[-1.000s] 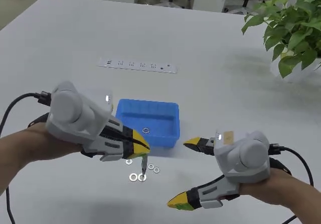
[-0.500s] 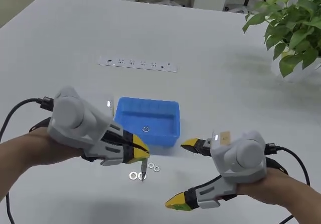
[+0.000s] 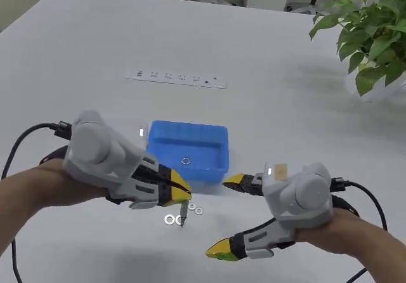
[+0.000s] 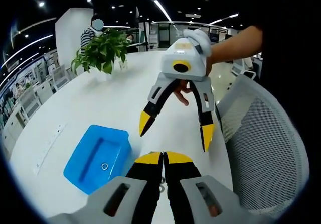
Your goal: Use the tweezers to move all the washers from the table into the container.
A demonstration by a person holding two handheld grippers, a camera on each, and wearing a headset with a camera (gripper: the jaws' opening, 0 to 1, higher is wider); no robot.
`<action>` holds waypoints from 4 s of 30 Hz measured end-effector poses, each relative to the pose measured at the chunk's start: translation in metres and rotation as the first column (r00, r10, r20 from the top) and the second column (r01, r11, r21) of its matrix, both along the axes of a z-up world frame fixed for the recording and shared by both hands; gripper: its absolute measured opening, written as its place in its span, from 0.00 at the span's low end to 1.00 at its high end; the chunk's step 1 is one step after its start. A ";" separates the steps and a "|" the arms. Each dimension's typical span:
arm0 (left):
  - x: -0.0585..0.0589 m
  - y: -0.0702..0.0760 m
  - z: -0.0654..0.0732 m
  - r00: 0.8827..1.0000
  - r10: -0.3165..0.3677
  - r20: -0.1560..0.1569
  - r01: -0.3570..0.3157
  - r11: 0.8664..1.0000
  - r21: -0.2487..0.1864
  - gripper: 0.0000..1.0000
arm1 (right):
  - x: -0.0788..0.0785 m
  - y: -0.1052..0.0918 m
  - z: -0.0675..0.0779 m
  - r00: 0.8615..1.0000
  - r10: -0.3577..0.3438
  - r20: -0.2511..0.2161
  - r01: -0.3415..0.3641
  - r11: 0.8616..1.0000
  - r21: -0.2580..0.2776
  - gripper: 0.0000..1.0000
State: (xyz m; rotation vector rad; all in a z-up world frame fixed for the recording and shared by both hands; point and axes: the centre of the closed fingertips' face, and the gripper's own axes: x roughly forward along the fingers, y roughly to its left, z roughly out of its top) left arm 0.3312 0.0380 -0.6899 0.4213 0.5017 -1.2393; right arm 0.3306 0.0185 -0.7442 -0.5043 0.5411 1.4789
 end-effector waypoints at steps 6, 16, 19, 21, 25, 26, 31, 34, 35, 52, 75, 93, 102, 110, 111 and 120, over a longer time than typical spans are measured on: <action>-0.001 0.000 0.000 1.000 -0.011 0.003 0.011 1.000 0.008 0.05 | 0.002 0.010 0.001 0.999 0.049 0.020 -0.050 0.999 0.006 0.66; -0.001 0.002 -0.002 1.000 -0.015 -0.002 0.015 1.000 0.011 0.05 | -0.001 0.026 -0.001 0.990 0.138 0.033 -0.137 0.990 -0.012 0.43; 0.000 0.002 -0.002 1.000 -0.014 -0.004 0.014 1.000 0.009 0.05 | -0.001 0.029 -0.004 0.986 0.161 0.033 -0.161 0.987 -0.021 0.36; 0.000 0.002 -0.002 1.000 -0.014 -0.005 0.014 1.000 0.009 0.05 | -0.002 0.032 -0.005 0.984 0.176 0.036 -0.175 0.984 -0.026 0.32; 0.000 0.003 -0.002 1.000 -0.015 -0.006 0.015 1.000 0.011 0.05 | -0.002 0.035 -0.008 0.978 0.201 0.055 -0.199 0.979 -0.048 0.28; 0.000 0.003 -0.002 1.000 -0.015 -0.006 0.015 1.000 0.011 0.05 | -0.002 0.036 -0.008 0.976 0.210 0.058 -0.207 0.977 -0.047 0.27; 0.000 0.003 -0.002 1.000 -0.018 -0.006 0.018 1.000 0.010 0.05 | -0.002 0.041 -0.010 0.969 0.238 0.070 -0.234 0.970 -0.058 0.24; 0.000 0.003 -0.003 1.000 -0.017 -0.006 0.018 1.000 0.011 0.05 | -0.003 0.044 -0.011 0.964 0.258 0.070 -0.254 0.965 -0.064 0.21; 0.001 0.002 -0.003 1.000 -0.018 -0.005 0.018 1.000 0.011 0.05 | -0.003 0.045 -0.011 0.962 0.262 0.071 -0.258 0.964 -0.064 0.20; 0.002 0.006 -0.002 1.000 -0.005 -0.007 0.005 1.000 0.011 0.05 | -0.006 0.052 -0.015 0.944 0.318 0.084 -0.312 0.947 -0.079 0.10; 0.000 0.003 -0.002 1.000 -0.009 -0.006 0.009 1.000 0.003 0.06 | -0.005 0.050 -0.014 0.945 0.310 0.100 -0.305 0.950 -0.063 0.07; 0.005 0.013 0.011 0.999 0.045 0.003 -0.045 0.997 -0.064 0.19 | -0.003 0.052 -0.005 0.951 0.294 0.096 -0.291 0.956 -0.042 0.07; 0.008 0.026 0.014 0.993 0.119 -0.008 -0.119 0.988 -0.100 0.46 | -0.001 0.055 0.009 0.946 0.304 0.115 -0.301 0.953 -0.039 0.07; 0.006 0.033 0.013 0.987 0.161 -0.015 -0.162 0.981 -0.109 0.57 | 0.003 0.055 0.019 0.942 0.312 0.124 -0.309 0.950 -0.038 0.07; 0.007 0.034 0.014 0.985 0.174 -0.020 -0.175 0.978 -0.116 0.58 | 0.003 0.055 0.020 0.942 0.312 0.125 -0.309 0.950 -0.037 0.07; 0.007 0.040 0.018 0.973 0.226 -0.043 -0.230 0.961 -0.153 0.73 | 0.011 0.053 0.030 0.941 0.307 0.141 -0.304 0.952 -0.041 0.07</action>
